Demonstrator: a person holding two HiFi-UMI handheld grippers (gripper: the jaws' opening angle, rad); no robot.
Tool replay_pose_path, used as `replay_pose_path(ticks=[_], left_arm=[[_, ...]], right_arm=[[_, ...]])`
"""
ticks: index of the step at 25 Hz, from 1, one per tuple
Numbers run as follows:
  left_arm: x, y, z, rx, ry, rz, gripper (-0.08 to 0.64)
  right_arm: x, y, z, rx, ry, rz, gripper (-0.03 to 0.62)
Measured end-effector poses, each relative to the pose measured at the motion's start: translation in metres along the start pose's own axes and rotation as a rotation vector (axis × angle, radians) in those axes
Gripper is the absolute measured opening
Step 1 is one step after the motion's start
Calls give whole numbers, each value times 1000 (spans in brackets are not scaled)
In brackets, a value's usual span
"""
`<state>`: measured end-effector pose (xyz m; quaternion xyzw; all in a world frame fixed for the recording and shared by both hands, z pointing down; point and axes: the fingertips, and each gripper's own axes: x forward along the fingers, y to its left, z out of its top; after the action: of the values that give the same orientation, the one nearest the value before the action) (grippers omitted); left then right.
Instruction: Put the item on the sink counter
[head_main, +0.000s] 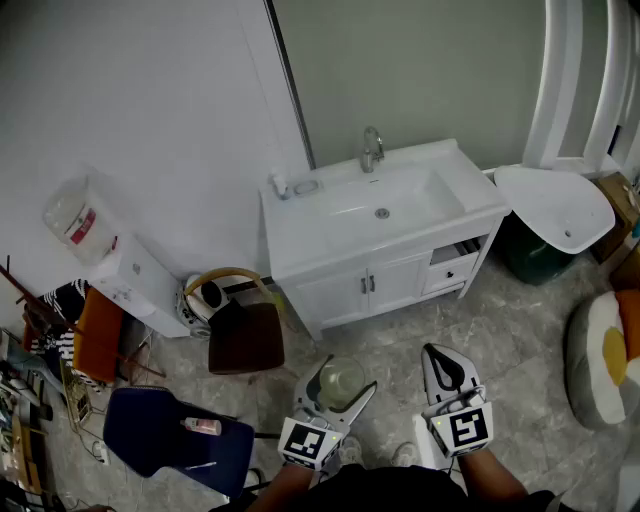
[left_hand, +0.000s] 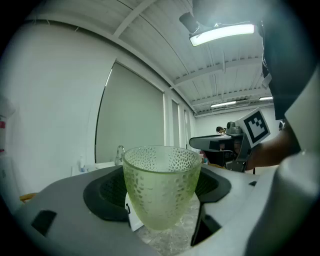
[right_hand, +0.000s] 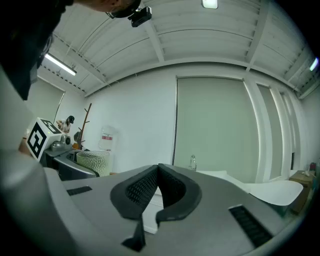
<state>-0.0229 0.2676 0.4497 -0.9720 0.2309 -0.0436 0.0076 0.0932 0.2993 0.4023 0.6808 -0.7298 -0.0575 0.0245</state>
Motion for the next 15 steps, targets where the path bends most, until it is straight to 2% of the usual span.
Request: replay_pose_path(ticks=[7,15], left_arm=[[-6,12,-1,-10,-12,17,394],[-19,35,-8,-6,-17,40,394]], right_arm=[[9,6,-4,-11,2,14,12],[29,24,-8,59,5,43,14]])
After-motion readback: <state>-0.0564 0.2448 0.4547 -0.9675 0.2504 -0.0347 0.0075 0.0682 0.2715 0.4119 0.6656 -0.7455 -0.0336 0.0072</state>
